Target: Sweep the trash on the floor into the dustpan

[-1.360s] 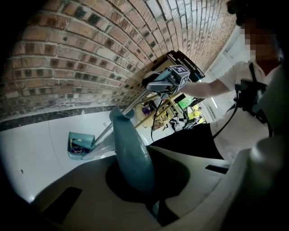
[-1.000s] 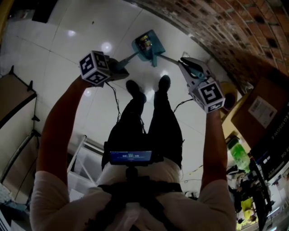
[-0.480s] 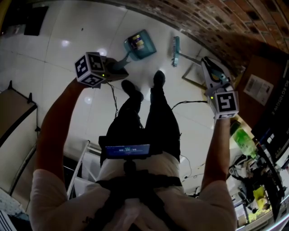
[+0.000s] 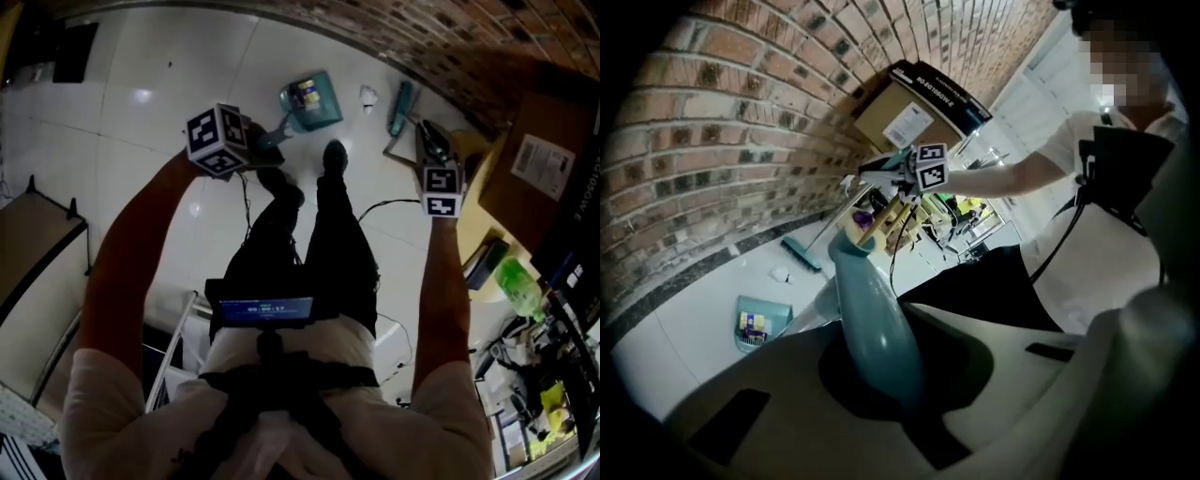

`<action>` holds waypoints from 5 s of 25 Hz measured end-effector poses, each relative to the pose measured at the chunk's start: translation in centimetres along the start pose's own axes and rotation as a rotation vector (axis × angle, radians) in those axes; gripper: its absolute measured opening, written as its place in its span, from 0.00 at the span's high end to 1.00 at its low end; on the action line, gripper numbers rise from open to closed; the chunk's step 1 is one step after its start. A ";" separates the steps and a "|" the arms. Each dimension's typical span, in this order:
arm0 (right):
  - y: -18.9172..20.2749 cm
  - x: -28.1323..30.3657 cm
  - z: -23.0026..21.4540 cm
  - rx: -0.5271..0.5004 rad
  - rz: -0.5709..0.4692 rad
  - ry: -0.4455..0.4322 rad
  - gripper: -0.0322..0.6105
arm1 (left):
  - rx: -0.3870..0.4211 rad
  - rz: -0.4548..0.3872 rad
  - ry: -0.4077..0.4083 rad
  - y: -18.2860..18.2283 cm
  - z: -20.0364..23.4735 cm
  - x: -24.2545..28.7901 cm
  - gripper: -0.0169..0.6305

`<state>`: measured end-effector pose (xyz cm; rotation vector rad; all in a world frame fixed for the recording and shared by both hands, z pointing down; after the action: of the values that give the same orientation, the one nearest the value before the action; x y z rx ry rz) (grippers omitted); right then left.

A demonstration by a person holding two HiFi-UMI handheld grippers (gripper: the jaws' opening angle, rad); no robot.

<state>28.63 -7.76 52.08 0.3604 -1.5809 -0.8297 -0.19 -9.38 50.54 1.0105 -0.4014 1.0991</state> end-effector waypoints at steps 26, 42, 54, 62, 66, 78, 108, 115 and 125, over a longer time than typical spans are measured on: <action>-8.3 -1.6 13.9 -0.023 -0.224 -0.542 0.88 | 0.009 -0.012 -0.102 1.1 0.0 2.1 0.97; -9.2 -1.7 6.6 -0.272 -0.087 -0.307 0.88 | 0.077 -0.078 -0.060 -4.3 0.9 3.2 0.97; -10.1 3.1 2.8 -0.334 -0.003 -0.213 0.89 | 0.158 0.006 -0.025 -8.1 4.1 4.7 0.97; -9.9 7.7 7.8 -0.274 0.014 -0.339 0.87 | 0.135 0.010 -0.091 -8.2 6.6 4.8 0.97; -10.0 8.8 10.4 -0.230 0.066 -0.497 0.80 | 0.144 0.025 -0.106 -8.0 6.8 5.0 0.97; -12.8 9.9 9.6 -0.113 0.062 -0.488 0.83 | 0.143 0.015 -0.110 -7.2 6.7 4.8 0.97; -8.4 13.0 11.6 -0.359 0.324 -0.722 0.58 | 0.146 0.043 -0.114 -7.1 6.4 4.9 0.97; -7.2 14.2 12.3 -0.368 0.362 -0.707 0.58 | 0.169 0.055 -0.167 -7.2 6.8 4.8 0.96; -6.9 13.9 12.5 -0.312 0.346 -0.706 0.46 | 0.161 0.038 -0.254 -6.8 7.8 4.0 0.57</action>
<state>12.41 -17.92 57.64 -0.4756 -2.0333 -0.9639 9.06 -14.28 54.17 1.2962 -0.5440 1.0525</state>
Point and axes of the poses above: the fingertips, and each gripper's own axes: x forward along the fingers, z to its left, y out of its underside, the point moved 1 cm from there along -x, backward along the fingers, and after that the axes turned 14 degrees about -y, right-handed, at the moved point
